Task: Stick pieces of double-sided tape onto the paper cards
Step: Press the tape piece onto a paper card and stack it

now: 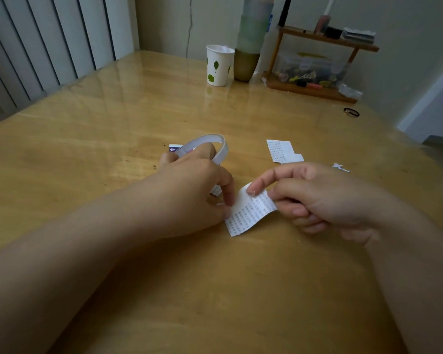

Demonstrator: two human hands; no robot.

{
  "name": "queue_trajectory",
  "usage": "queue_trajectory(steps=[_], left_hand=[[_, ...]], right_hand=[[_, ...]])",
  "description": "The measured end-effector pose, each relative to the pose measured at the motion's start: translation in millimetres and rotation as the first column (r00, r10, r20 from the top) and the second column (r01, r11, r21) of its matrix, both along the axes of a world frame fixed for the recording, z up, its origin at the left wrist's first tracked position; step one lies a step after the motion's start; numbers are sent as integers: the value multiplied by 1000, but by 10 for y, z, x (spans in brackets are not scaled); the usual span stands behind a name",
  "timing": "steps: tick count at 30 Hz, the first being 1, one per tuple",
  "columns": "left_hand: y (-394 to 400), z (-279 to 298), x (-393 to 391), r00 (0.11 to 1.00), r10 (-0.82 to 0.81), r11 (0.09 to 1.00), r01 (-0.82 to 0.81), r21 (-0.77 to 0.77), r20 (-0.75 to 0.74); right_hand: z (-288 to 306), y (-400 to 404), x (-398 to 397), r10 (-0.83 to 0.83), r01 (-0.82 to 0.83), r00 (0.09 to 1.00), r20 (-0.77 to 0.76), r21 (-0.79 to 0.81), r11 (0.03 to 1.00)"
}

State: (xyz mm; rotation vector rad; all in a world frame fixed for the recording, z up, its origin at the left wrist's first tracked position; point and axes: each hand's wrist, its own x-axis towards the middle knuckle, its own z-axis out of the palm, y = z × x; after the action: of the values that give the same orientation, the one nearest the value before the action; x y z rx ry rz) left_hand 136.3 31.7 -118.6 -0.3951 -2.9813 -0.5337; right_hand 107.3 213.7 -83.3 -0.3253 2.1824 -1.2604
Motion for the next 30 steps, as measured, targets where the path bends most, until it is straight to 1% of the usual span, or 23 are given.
queue_trajectory(steps=[2,4,7,12,16,24,30], left_hand=[[2,-2,-3,1000,5,1000,-4,5,-3],[5,-2,-5,1000,10,1000,-10,5,-10],[6,-11,-4,1000,18,1000,-18,6,-15],[5,-13,-5,1000,8,1000,-8,9,-27],[5,-13,-5,1000,5,1000,-5,5,-28],[2,-38,-17,999,-13,1000,13,2,-52],[17,-68,-7,997,-32,999,32,-3,-65]], right_hand=[[23,10,-3,-20,21,1000,15,-86,996],[55,30,-13,-45,56,997,63,-181,982],[76,63,-26,-58,88,990,131,-237,967],[9,6,-3,30,-5,977,209,-119,993],[-29,-36,11,63,-48,969,237,-67,997],[-68,-47,-7,26,-35,983,183,47,998],[-71,-46,-12,16,-29,986,163,79,996]])
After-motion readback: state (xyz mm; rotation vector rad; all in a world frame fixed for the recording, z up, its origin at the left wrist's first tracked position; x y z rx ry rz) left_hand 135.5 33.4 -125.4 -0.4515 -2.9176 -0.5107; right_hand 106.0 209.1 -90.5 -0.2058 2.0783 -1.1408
